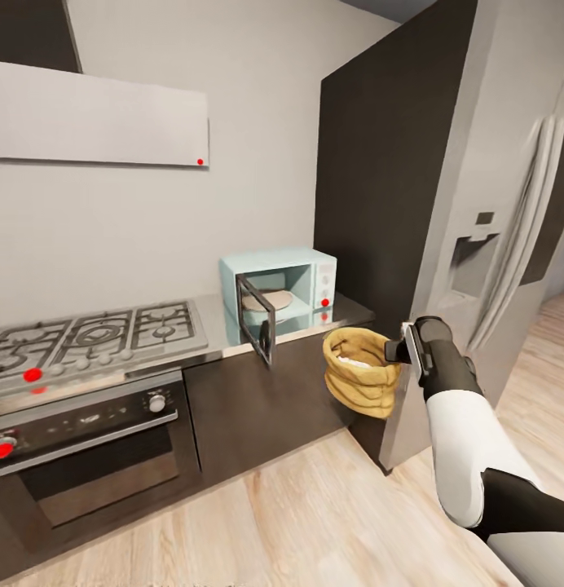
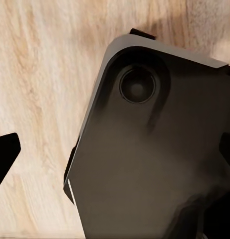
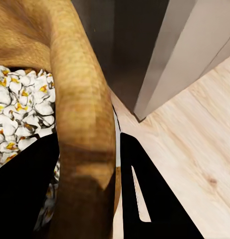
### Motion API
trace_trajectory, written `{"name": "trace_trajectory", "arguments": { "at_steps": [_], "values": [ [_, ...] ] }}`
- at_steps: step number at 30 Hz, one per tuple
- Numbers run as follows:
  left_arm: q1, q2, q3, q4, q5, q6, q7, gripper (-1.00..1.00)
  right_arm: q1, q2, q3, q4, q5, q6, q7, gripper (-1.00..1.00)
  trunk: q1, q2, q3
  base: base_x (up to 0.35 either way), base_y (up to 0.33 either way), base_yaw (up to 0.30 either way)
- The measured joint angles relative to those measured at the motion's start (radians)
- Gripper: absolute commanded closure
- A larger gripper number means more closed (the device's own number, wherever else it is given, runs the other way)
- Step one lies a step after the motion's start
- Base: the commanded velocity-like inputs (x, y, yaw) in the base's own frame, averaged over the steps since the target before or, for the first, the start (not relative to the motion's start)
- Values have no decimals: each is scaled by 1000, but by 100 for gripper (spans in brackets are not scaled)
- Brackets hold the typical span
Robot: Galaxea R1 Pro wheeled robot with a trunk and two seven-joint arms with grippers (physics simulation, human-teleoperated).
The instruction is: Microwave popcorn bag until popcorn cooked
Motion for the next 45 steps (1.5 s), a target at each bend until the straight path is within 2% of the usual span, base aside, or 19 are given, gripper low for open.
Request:
{"name": "trace_trajectory", "arguments": {
  "at_steps": [7,25,45],
  "values": [
    [0,0,-1,1,1,0,-1,-100,0,0,0,0,2,0,0,100,0,0,0,0,-228,237],
    [0,0,0,2,1,0,-1,-100,0,1,0,0,2,0,0,100,0,0,0,0,-279,10],
    [0,0,0,0,0,0,-1,-100,0,6,0,2,0,0,3,100,0,0,0,0,-267,258]
  ]
}}
